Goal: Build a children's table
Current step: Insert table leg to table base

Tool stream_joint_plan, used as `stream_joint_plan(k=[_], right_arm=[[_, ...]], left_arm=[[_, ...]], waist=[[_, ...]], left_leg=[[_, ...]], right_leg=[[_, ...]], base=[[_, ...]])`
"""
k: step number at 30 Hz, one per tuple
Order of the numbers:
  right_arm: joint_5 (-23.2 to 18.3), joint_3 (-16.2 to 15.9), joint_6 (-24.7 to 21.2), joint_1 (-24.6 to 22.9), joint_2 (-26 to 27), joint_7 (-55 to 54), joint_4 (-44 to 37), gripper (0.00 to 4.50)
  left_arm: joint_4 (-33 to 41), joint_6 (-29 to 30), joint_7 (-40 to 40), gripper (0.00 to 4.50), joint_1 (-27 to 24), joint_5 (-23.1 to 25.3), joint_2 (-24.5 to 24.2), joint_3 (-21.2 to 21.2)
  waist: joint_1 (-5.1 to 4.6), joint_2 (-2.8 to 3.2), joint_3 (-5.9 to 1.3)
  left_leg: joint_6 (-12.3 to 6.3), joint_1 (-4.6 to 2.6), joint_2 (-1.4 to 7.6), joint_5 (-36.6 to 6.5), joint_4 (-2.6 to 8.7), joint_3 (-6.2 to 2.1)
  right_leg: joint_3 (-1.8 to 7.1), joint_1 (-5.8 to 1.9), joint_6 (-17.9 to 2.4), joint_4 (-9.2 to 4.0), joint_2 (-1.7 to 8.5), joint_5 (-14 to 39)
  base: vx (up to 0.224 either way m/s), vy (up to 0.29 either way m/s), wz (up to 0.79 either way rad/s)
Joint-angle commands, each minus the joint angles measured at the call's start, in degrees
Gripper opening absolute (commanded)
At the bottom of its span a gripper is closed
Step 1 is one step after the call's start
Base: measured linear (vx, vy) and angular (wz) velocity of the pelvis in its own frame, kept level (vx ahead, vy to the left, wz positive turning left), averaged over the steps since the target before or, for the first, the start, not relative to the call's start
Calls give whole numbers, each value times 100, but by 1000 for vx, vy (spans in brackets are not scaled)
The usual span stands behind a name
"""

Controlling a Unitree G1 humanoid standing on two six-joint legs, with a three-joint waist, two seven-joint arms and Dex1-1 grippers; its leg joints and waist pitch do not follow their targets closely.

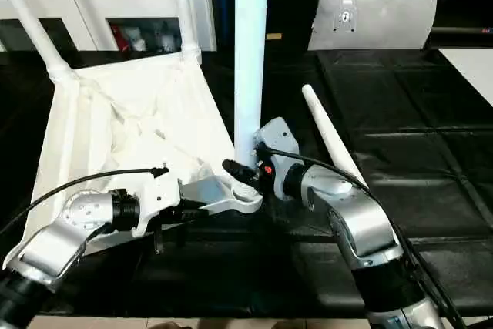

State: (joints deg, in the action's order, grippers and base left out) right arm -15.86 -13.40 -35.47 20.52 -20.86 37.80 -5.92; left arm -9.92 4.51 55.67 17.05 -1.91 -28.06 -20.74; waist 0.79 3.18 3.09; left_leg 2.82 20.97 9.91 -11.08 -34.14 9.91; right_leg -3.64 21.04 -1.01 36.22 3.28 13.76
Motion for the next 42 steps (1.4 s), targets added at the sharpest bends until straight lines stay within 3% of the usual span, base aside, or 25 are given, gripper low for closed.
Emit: stream_joint_plan(k=[1, 5, 12, 16, 17, 18, 25, 32, 38, 42], right_arm=[[6, -136, -119, -68, -57, 85, 60, 189], [-7, -94, -141, -113, -121, 155, 17, 189], [96, -195, -75, -66, -164, 275, 252, 189], [189, -247, -3, -3, -205, 336, 394, 189], [185, -237, -11, 14, -210, 344, 410, 189], [187, -233, -22, 31, -227, 357, 419, 189], [10, -188, -92, 0, -247, 561, 325, 189], [-192, 189, 0, -28, 143, 386, 906, 189], [-378, 450, 158, -427, 226, 456, 1172, 189], [-254, 398, 607, -840, 261, 500, 1306, 189]], left_arm=[[-178, -119, 96, 0, -2, 35, -44, -40], [-165, -61, 278, 0, 21, -89, -21, -41], [-110, 194, 590, 0, 21, -400, 30, 14], [-82, 244, 625, 0, 26, -384, -47, 15], [-92, 232, 632, 0, 34, -352, -70, 17], [-107, 226, 643, 0, 41, -334, -79, 32], [-193, 162, 692, 0, 103, -292, -104, 87], [-50, 228, 821, 0, 86, -392, -93, 72], [-91, 211, 803, 0, 124, -424, -82, 166], [-138, 175, 741, 0, 144, -416, -83, 213]], waist=[[27, -82, -254], [22, -62, -244], [32, -96, -253], [29, -136, -260], [32, -118, -264], [26, -149, -265], [55, -152, -274], [51, -130, -291], [104, -123, -319], [135, -120, -292]], left_leg=[[-193, -39, 322, -930, 385, -124], [-154, -39, 321, -1006, 398, -132], [-209, -33, 320, -923, 393, -124], [-224, -23, 317, -896, 393, -123], [-236, -29, 319, -880, 391, -124], [-240, -20, 317, -860, 389, -120], [-254, -29, 327, -830, 390, -117], [-154, -41, 334, -963, 403, -126], [-236, -26, 333, -730, 384, -114], [-201, -36, 345, -890, 408, -117]], right_leg=[[359, -188, -1087, -521, 498, 989], [360, -174, -1083, -533, 496, 1068], [355, -177, -1146, -519, 498, 959], [355, -185, -1115, -525, 505, 1062], [353, -178, -1127, -528, 513, 1065], [355, -187, -1109, -526, 502, 1041], [359, -185, -1118, -518, 510, 983], [356, -172, -1194, -516, 513, 985], [355, -201, -1250, -482, 522, 510], [349, -179, -1196, -512, 524, 774]], base=[[0, 0, 0], [0, 0, 0], [0, 0, 0], [0, 0, 0], [0, 0, 0], [0, 0, 0], [0, 0, 0], [0, 0, 0], [0, 0, 0], [0, 0, 0]])
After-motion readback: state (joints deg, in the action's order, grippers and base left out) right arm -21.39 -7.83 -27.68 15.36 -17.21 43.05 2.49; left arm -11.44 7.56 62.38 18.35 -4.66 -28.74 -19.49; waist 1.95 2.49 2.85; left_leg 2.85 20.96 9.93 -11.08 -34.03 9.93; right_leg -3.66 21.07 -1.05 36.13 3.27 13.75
